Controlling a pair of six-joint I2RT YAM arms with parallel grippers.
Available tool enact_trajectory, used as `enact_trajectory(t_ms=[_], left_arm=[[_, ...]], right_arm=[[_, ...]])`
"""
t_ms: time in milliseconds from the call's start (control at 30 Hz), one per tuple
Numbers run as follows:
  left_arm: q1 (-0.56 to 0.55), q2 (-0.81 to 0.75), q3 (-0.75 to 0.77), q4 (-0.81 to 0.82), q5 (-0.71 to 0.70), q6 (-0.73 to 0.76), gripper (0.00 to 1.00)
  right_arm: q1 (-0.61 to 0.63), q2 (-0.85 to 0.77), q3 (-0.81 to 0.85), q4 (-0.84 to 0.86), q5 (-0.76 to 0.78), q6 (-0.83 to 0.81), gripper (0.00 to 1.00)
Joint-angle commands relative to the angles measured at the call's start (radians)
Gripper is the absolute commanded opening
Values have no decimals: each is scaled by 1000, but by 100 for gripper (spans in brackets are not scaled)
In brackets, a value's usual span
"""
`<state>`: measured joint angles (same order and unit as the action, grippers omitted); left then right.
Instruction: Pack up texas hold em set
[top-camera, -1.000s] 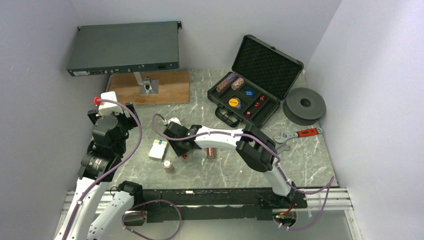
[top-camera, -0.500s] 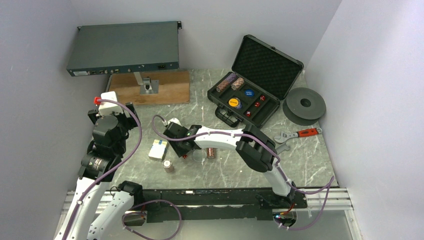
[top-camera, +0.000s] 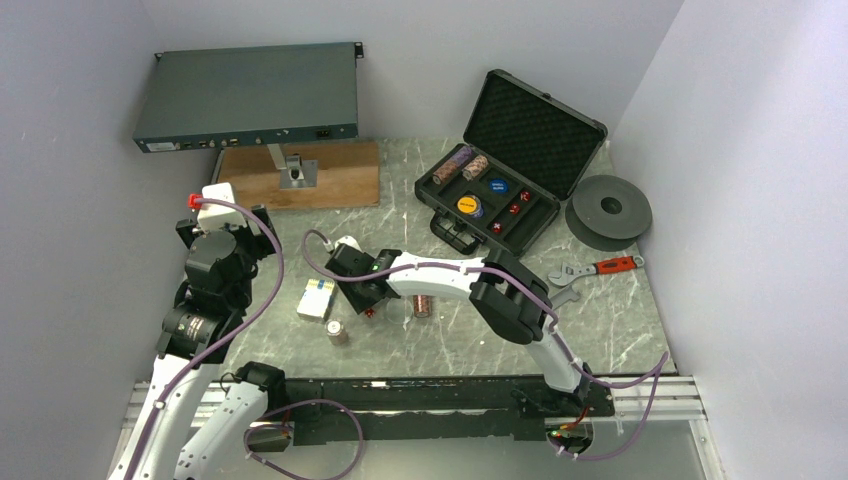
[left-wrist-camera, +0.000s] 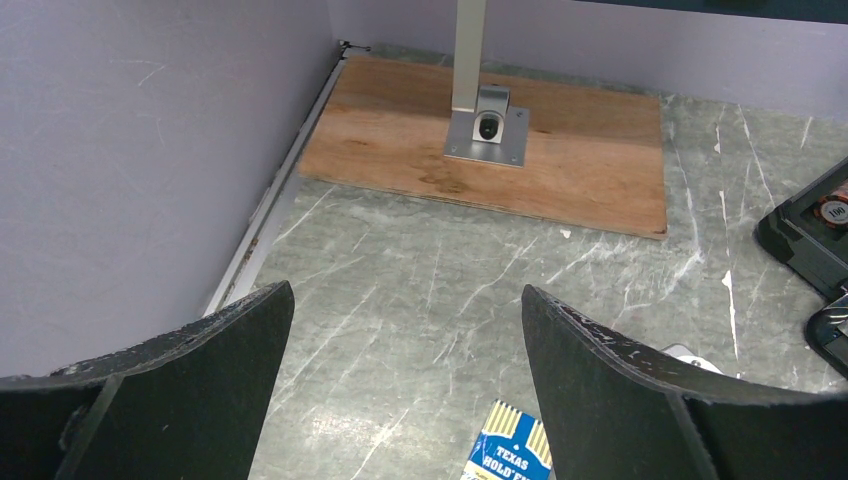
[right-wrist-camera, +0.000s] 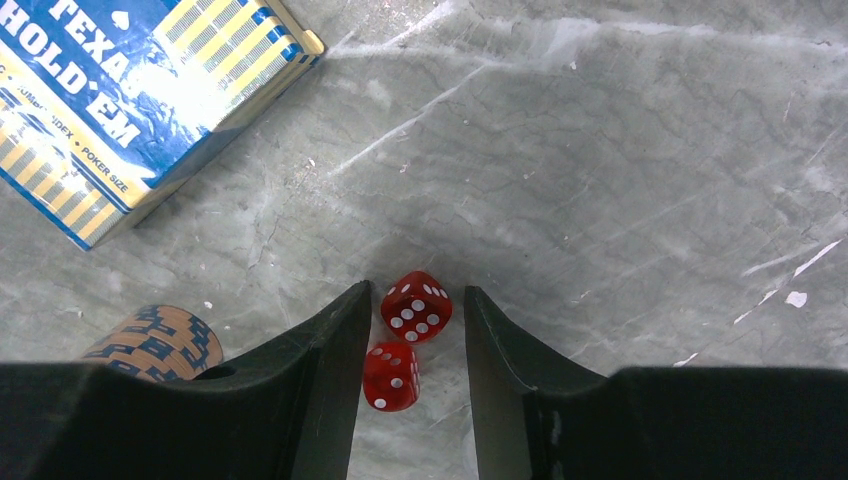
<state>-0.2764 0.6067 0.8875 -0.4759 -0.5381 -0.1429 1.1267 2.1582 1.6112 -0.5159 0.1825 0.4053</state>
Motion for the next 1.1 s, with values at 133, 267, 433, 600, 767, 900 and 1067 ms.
enact_trajectory(t_ms=[133, 267, 433, 600, 767, 900, 1067], left_arm=[[-3, 2, 2, 31, 17, 7, 90], [-3, 3, 2, 30, 17, 9, 90], [-3, 3, 2, 30, 10, 14, 91], [-3, 7, 2, 31, 5, 18, 90], [-3, 14, 5, 31, 9, 22, 90], [-1, 9, 12, 27, 24, 21, 90], [0, 14, 5, 38, 41, 28, 90]], right_arm=[[11, 15, 44, -10, 9, -8, 35], [13, 11, 42, -13, 11, -10, 21], [16, 3, 43, -16, 17, -13, 3], [19, -31, 29, -14, 25, -16, 0], [22, -104, -30, -18, 57, 1, 0], [37, -216, -94, -39, 103, 41, 0], [51, -334, -165, -57, 145, 94, 0]])
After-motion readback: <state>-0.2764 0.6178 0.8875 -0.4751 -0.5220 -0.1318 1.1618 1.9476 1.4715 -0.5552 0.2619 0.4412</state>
